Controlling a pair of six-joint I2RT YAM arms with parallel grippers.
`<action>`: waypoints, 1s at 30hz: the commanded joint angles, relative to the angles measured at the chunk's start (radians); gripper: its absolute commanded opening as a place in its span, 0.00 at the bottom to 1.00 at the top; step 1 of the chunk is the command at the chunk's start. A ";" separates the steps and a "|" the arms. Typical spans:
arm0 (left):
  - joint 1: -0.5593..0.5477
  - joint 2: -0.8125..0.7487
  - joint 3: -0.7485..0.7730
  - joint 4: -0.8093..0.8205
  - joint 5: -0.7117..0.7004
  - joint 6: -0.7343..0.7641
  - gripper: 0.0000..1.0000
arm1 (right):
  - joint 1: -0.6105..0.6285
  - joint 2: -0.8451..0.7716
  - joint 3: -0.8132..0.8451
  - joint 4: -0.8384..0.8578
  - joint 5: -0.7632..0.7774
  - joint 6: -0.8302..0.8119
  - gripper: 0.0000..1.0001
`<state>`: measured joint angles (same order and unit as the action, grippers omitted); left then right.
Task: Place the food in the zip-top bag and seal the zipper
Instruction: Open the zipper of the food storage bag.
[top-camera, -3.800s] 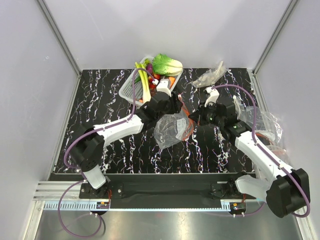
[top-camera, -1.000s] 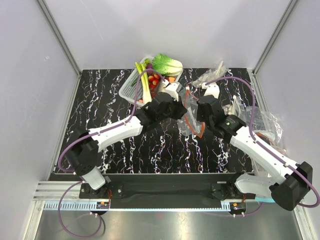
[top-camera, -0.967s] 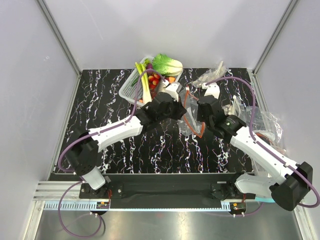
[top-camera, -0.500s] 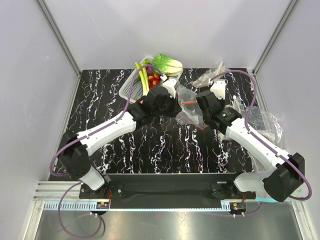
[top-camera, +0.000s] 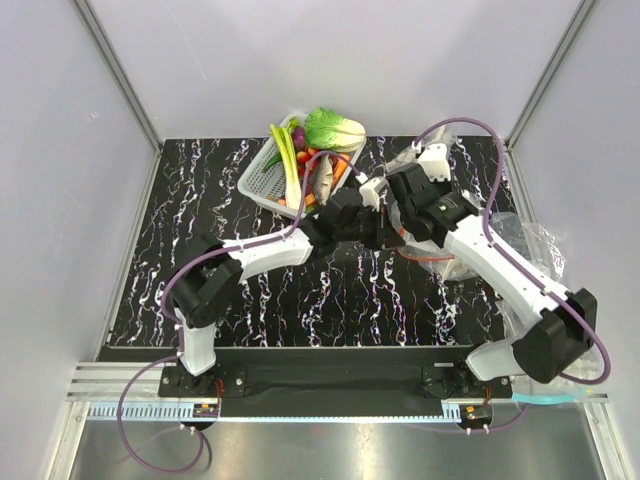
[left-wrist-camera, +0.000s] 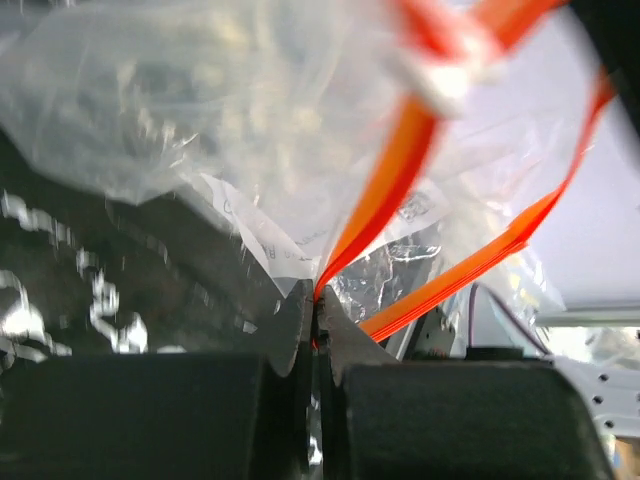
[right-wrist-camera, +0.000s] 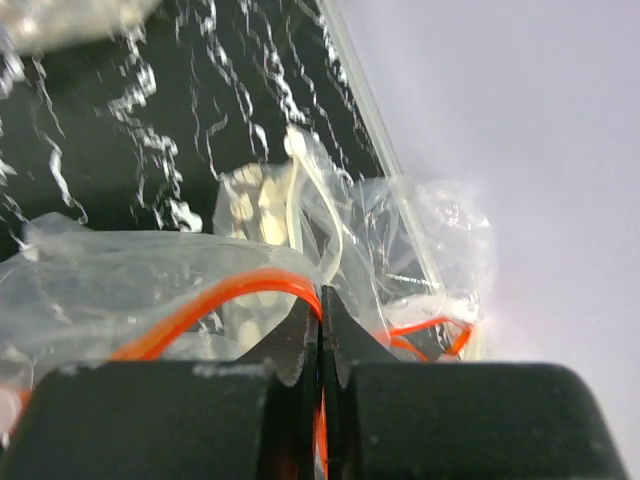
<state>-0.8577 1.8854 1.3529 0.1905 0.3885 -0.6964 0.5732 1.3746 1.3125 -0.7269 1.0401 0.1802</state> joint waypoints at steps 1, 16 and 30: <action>0.005 -0.020 -0.069 0.187 0.047 -0.083 0.00 | -0.003 0.050 0.039 -0.120 0.029 0.066 0.00; 0.011 -0.226 -0.382 0.029 -0.111 0.070 0.00 | 0.096 0.041 -0.125 0.026 -0.351 0.182 0.00; 0.108 -0.370 -0.546 -0.131 -0.264 0.153 0.00 | 0.105 0.075 -0.121 -0.008 -0.222 0.190 0.02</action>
<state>-0.7700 1.5375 0.8082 0.1192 0.1944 -0.6006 0.6861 1.4689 1.1469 -0.7307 0.7628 0.3603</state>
